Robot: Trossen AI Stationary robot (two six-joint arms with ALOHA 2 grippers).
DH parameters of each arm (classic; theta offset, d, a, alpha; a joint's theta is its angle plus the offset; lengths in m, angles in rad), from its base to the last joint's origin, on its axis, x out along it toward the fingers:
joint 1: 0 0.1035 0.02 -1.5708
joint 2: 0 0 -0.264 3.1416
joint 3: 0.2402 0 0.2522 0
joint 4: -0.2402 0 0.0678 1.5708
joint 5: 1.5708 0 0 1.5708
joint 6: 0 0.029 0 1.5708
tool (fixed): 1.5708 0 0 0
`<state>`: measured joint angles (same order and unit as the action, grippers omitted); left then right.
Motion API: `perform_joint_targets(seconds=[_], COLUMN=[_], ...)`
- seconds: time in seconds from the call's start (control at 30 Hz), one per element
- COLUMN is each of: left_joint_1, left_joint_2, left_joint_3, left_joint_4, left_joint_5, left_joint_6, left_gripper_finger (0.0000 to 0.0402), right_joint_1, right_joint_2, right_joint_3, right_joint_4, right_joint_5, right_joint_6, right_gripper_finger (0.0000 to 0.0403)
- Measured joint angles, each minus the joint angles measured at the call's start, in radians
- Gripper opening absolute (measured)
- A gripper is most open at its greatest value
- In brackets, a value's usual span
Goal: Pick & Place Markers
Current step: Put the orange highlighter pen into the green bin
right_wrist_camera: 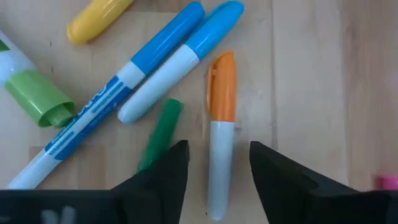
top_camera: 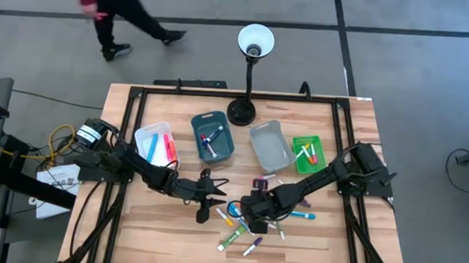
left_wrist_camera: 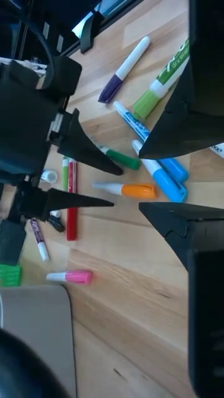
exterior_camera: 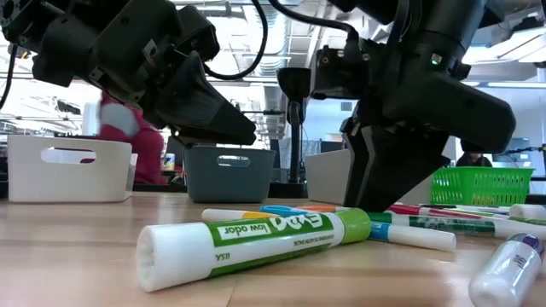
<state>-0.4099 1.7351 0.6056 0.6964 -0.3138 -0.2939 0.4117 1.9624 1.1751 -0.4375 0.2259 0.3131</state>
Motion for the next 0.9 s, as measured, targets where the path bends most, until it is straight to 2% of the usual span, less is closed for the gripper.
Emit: perform_joint_targets(seconds=[0.2, 0.3, 0.37, 0.57, 0.67, 0.77, 0.9], left_joint_1=[0.000, 0.000, 0.000, 0.000, 0.000, 0.000, 0.000], left_joint_2=[0.000, 0.000, 0.000, 0.000, 0.000, 0.000, 0.000], left_joint_3=[0.000, 0.000, 0.000, 0.000, 0.000, 0.000, 0.000], left_joint_4=[0.000, 0.000, 0.000, 0.000, 0.000, 0.000, 0.000], left_joint_5=[0.000, 0.000, 0.000, 0.000, 0.000, 0.000, 0.000], left_joint_6=[0.001, 0.001, 0.001, 0.001, 0.001, 0.001, 0.001], left_gripper_finger=[0.0117, 0.0117, 0.0117, 0.0117, 0.0117, 0.0118, 0.0117], right_joint_1=[-0.012, -0.013, -0.013, -0.013, -0.014, -0.016, -0.022], right_joint_2=[0.002, 0.002, 0.001, -0.022, -0.069, -0.129, -0.231], right_joint_3=[0.001, 0.001, 0.001, -0.001, 0.022, 0.046, 0.061], right_joint_4=[0.008, 0.009, 0.010, -0.013, -0.055, -0.176, -0.348], right_joint_5=[-0.051, -0.052, -0.051, -0.051, -0.044, -0.035, 0.007], right_joint_6=[-0.007, -0.010, -0.030, -0.045, -0.084, -0.097, -0.086], right_gripper_finger=[0.0085, 0.0036, 0.0018, 0.0044, 0.0038, 0.0018, 0.0017])
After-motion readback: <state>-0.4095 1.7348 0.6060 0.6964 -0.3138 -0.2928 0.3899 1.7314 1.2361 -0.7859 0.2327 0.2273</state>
